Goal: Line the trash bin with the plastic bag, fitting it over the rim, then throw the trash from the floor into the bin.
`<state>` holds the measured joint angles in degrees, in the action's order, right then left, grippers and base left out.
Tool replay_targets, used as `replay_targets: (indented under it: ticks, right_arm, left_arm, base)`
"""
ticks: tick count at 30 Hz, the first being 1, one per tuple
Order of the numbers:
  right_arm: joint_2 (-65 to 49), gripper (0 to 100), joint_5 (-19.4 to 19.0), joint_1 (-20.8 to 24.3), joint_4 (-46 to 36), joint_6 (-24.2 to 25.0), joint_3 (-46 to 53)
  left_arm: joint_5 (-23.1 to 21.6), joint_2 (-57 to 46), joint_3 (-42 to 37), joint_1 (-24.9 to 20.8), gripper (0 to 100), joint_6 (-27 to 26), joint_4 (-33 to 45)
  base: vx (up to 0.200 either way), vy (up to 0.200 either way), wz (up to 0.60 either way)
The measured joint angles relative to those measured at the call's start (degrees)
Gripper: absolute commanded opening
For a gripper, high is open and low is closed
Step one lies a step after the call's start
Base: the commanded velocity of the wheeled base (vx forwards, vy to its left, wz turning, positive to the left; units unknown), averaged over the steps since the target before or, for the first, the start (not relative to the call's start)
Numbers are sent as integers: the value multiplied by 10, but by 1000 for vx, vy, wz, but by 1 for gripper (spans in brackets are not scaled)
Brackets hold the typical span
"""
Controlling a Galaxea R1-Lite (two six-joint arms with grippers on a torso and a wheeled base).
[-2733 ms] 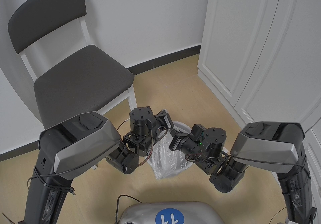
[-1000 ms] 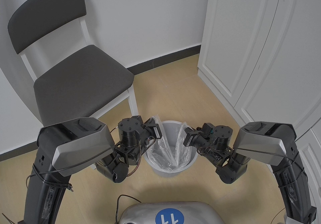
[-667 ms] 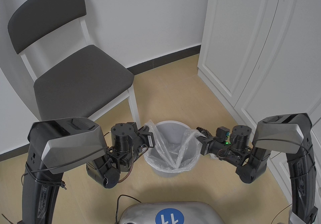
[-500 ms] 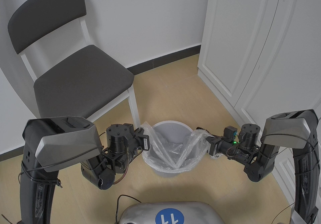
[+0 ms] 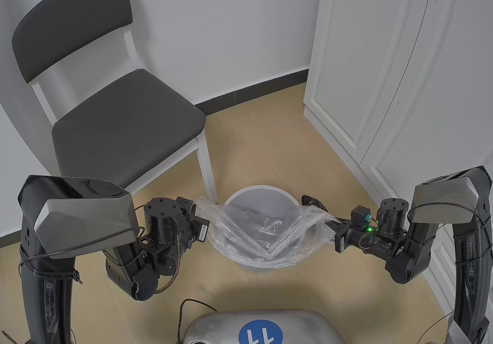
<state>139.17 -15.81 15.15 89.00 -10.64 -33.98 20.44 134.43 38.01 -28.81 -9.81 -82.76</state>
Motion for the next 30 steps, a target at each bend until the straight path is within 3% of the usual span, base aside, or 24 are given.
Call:
replay_targets:
  ticks: [7,30]
  right_arm:
    - [0,0,5,-13,0,-78,40]
    - [-37,0,5,-19,0,-147,117]
  left_arm:
    - [0,-2,-24,1,0,-13,-20]
    - [-11,-81,-129,0,0,-63,19]
  base:
    - [0,0,0]
    - [0,0,0]
